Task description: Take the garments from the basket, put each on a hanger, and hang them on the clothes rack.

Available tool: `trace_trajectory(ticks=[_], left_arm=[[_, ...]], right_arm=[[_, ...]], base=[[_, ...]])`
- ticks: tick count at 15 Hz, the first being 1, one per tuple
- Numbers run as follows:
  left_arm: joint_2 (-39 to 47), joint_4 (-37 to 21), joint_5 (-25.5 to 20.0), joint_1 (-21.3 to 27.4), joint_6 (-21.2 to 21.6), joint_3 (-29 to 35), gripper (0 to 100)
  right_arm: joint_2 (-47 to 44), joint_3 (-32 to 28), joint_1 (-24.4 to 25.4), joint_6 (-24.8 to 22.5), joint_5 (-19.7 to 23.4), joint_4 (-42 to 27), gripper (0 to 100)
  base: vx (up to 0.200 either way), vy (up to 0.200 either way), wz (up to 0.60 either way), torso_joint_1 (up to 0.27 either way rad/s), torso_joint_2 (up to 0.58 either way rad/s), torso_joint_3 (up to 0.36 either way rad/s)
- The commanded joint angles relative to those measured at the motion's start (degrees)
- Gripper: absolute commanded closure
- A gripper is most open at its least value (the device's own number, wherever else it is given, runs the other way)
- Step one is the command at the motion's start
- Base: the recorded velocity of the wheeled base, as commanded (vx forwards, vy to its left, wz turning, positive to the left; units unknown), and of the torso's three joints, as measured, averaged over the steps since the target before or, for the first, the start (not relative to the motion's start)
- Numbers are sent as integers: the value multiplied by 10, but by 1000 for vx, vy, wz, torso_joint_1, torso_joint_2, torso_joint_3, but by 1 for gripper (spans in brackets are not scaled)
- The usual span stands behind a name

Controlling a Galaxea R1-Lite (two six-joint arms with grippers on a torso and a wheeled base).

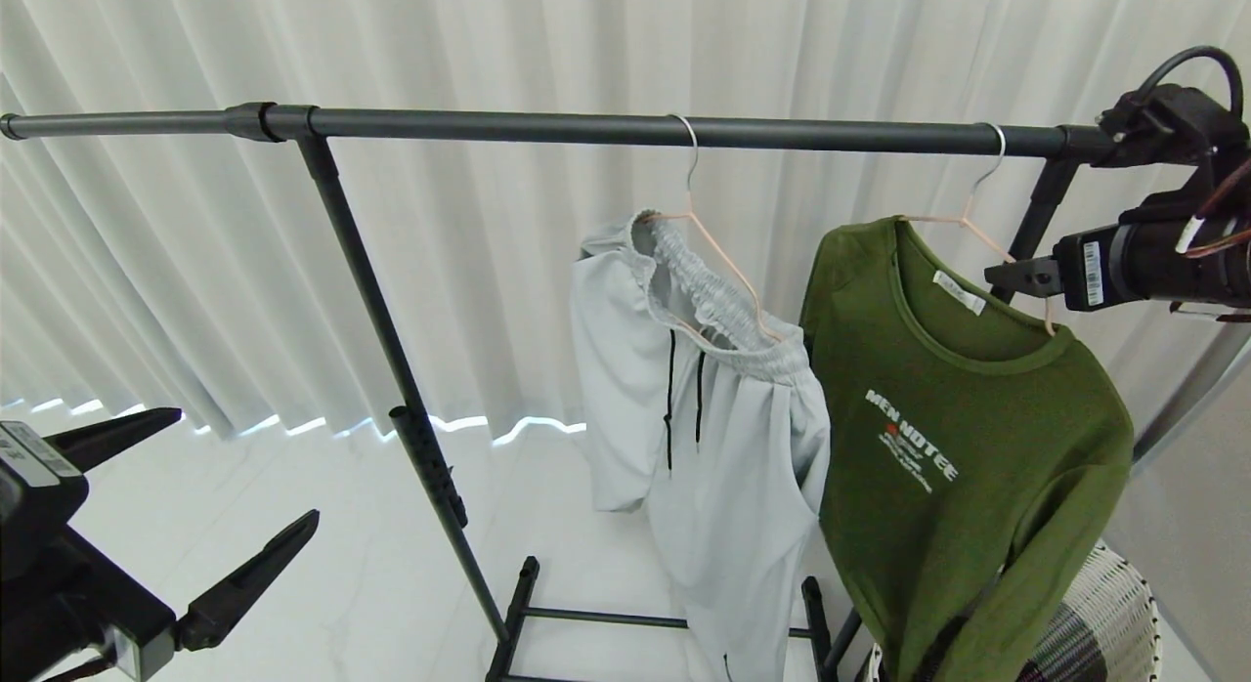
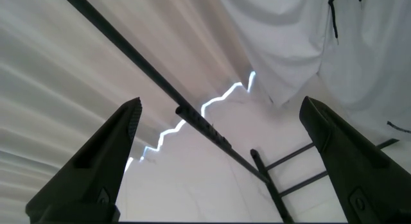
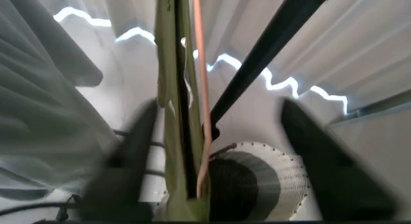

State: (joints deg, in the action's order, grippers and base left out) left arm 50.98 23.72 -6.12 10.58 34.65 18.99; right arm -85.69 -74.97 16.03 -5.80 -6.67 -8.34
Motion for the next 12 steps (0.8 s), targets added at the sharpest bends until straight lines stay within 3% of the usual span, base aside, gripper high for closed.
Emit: trace_trajectory(ticks=[1, 5, 7, 12], left_arm=[[-10, 0, 1, -7, -1, 0, 0], [-47, 0, 20, -92, -6, -4, 0], [-73, 0, 20, -120, -6, -29, 0], [-182, -3, 40, -125, -5, -96, 0]], right_arm=[[62, 50, 5, -3, 2, 24, 0], [225, 144, -3, -3, 6, 27, 0], [286, 187, -17, -5, 3, 24, 0], [403, 326, -102, -39, 3, 21, 0]], base=[[0, 0, 0, 0, 0, 0], [0, 0, 0, 0, 0, 0], [-200, 0, 0, 5, 5, 0], [-200, 0, 0, 1, 3, -1]])
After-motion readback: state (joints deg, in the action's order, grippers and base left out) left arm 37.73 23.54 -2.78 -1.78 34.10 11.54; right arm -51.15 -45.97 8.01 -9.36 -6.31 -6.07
